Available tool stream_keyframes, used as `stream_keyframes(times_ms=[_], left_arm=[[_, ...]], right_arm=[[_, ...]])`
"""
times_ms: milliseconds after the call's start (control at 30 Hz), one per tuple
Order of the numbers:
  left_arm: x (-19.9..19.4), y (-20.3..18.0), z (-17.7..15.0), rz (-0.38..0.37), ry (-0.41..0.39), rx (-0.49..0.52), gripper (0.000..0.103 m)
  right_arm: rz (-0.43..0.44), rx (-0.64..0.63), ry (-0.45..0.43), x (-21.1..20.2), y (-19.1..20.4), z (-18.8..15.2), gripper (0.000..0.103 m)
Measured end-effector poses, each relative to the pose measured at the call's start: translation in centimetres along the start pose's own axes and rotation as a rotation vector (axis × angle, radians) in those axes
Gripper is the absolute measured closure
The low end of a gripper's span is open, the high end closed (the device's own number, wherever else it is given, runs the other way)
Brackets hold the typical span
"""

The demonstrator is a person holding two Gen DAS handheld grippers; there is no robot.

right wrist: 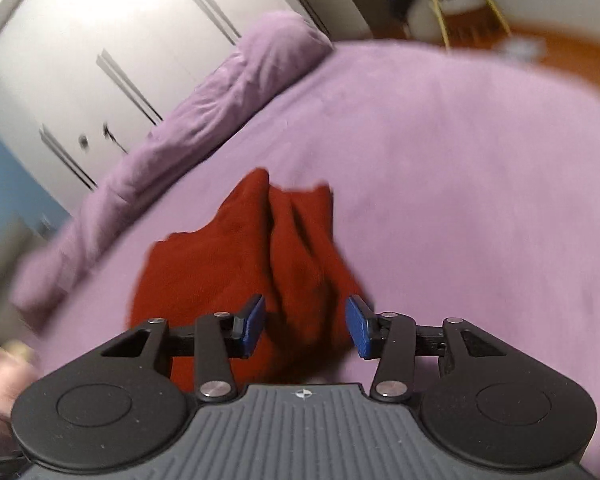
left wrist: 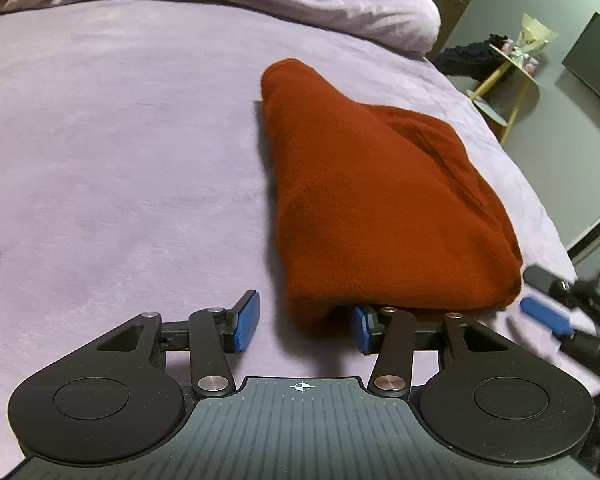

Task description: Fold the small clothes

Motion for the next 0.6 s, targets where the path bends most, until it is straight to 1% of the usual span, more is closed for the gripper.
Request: stream_keyframes(times_ms=[33,100,167,200,233,267,333,367,400,467,500,533,567,600], left_arm=[[0.1,-0.2,0.0,-0.002,0.002,0.000,0.053],[0.1,-0.7,0.0,-0.002,0.003,0.003,0.054],[0.0,-1.1,0.0,0.000,-0.004,0.022,0.055],[0.0,-1.2,0.0,0.009,-0.008,0.033,0.055],[-0.1,-1.3,-0.1,0.014,-0.010,0.042,0.055],[-0.1,-1.3,0.0,0.018,-0.009,0.047,0.055],[-0.2,-1.2,0.1,0.026,-0.009,0.052,0.054],[-0.3,-1.1,0.2,0.031,-0.014,0.057,0.054],[-0.4,-1.0,0.4,0.039,-0.019,0.061,0.053],[-0.2,-0.7,0.6,0.050,-0.019,0.061,0.052],[0.0,-0.7,0.5,0.037,-0.009,0.053,0.051],[0.1,-0.6,0.4,0.023,0.005,0.047,0.052],[0.2,-0.6,0.2,0.012,0.019,0.042,0.052],[0.2,-0.6,0.1,0.011,0.025,0.045,0.052]], right_arm=[[0.049,0.046,0.017,-0.2,-0.1,-0.6,0.058],[0.111,0.072,0.047,0.5,0.0,-1.1,0.059],[0.098,0.053,0.059,1.9,0.6,-0.9,0.066],[0.095,0.044,0.057,2.4,0.8,-0.8,0.078],[0.086,0.036,0.057,2.9,1.2,-0.8,0.085],[0.074,0.020,0.055,3.1,1.4,-0.5,0.086],[0.015,-0.051,0.051,3.2,2.1,-0.1,0.089],[0.034,-0.050,0.033,2.8,2.4,0.2,0.089],[0.112,0.027,0.010,2.0,2.2,0.6,0.090],[0.347,0.341,-0.028,1.2,0.0,0.9,0.090],[0.369,0.445,-0.035,1.3,-1.5,0.6,0.090],[0.307,0.453,-0.032,1.5,-2.6,0.3,0.090],[0.222,0.412,-0.012,1.9,-3.3,-0.2,0.091],[0.126,0.352,0.035,2.6,-3.7,-0.9,0.092]])
Point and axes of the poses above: each gripper's, at about its wrist camera, not at the fingertips, and x roughly the way its jaws point, y to its left, z to its top, the point moved 7 cm from there along x, roughly the way its jaws point, and after that the axes turned 7 degrees about -x, right-handed, at the moved point
